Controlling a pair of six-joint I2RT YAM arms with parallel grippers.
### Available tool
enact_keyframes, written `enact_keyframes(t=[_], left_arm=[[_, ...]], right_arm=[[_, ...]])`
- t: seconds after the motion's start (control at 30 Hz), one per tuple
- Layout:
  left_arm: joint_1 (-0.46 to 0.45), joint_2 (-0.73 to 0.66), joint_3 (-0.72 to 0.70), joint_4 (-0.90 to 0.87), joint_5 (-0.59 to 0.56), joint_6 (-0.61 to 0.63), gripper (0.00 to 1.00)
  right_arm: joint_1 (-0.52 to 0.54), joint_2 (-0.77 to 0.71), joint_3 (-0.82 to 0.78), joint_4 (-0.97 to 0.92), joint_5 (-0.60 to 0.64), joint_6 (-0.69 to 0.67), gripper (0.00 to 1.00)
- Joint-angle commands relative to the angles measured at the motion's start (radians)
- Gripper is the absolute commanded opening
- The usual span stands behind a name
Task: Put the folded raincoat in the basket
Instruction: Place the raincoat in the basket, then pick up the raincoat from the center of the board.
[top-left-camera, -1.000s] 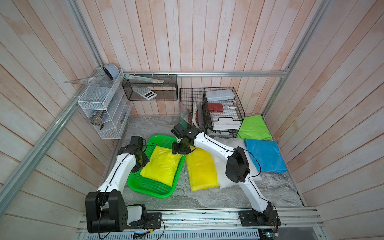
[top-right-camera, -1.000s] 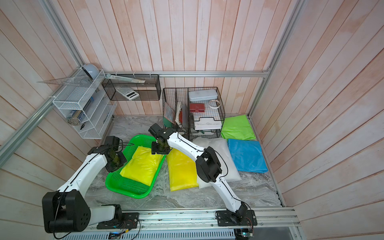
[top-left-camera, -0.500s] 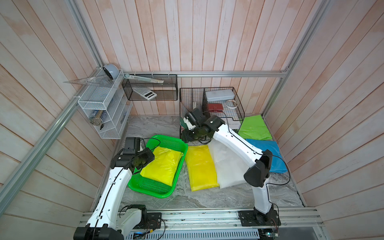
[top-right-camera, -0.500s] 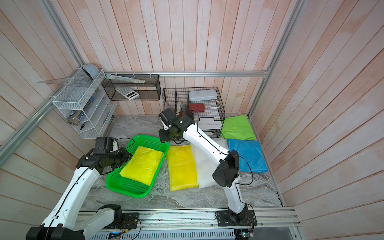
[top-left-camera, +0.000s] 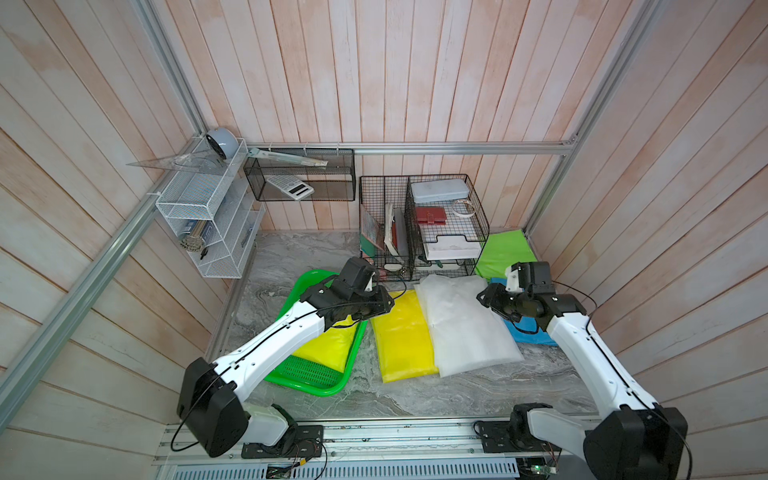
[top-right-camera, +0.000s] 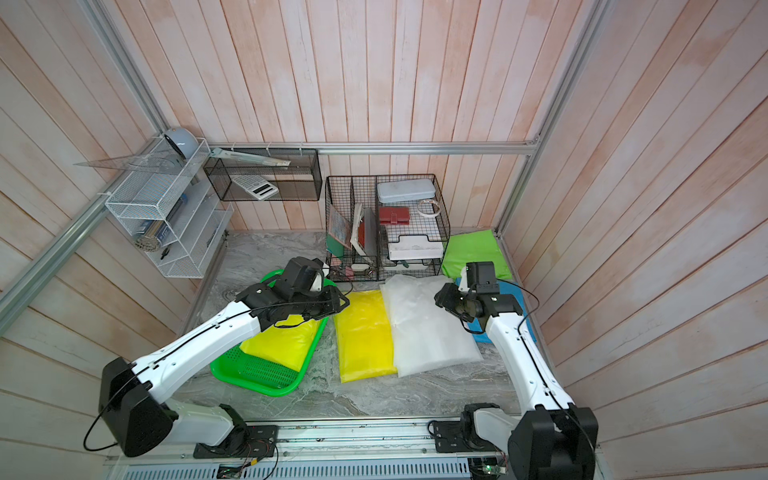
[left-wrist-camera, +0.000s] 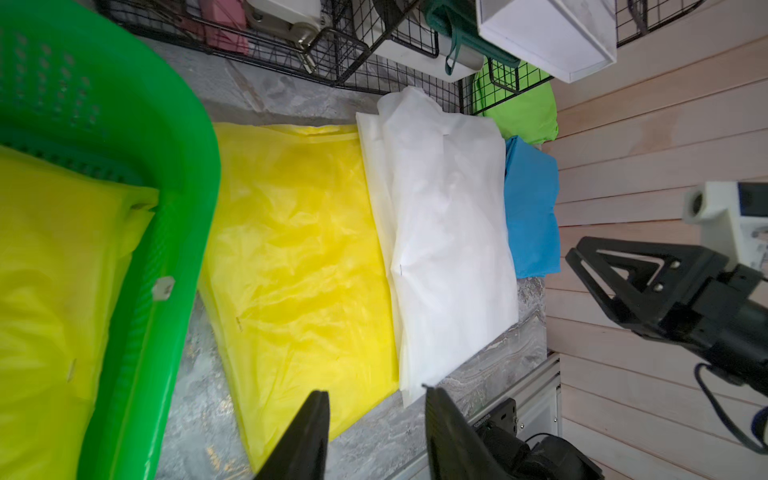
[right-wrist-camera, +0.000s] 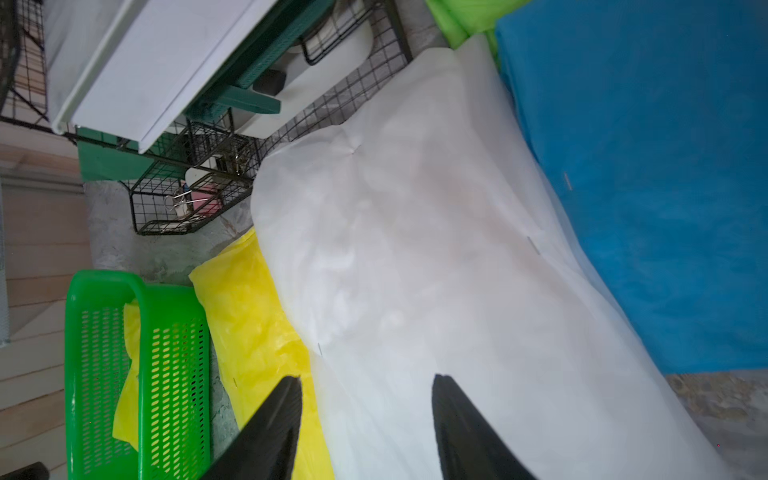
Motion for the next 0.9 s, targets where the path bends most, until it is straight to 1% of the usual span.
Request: enact_keyframes(t=[0.0,0.13,0.2,0.4,0.53,0.63,0.7,0.87], left_arm=[[-0.012,0.113,0.062,0.109,0.01,-0.033,0.45],[-0.021,0.271,0.152,0.168,0.02,-0.035,0.48],[-0.022,0.35,0.193,0.18,0.003,-0.042,0.49],[-0.024,0.521,0.291,0.253,0.011,-0.075,0.52],[-0.024,0.601,0.334,0.303,0.034,-0.091,0.54],[-0.024,0.633,0.336,0.352,0.036,-0.113,0.57],[-0.024,0.653,0.334,0.361,0.032,-0.118,0.6],[-0.025,0.699,0.35,0.374,0.048,-0.131,0.62]], right_arm=[[-0.042,-0.023,-0.052,0.029,-0.068,-0.006,0.57],[-0.044,-0.049,-0.087,0.019,-0.058,-0.039,0.57],[-0.043,-0.048,-0.096,0.016,-0.064,-0.039,0.57],[-0.042,-0.039,-0.129,0.027,-0.119,-0.031,0.56],[-0.03,-0.04,-0.151,0.042,-0.132,-0.024,0.56],[-0.02,-0.035,-0.149,0.042,-0.132,-0.026,0.56],[-0.015,-0.031,-0.149,0.043,-0.136,-0.026,0.56],[-0.007,-0.016,-0.148,0.046,-0.138,-0.026,0.56]])
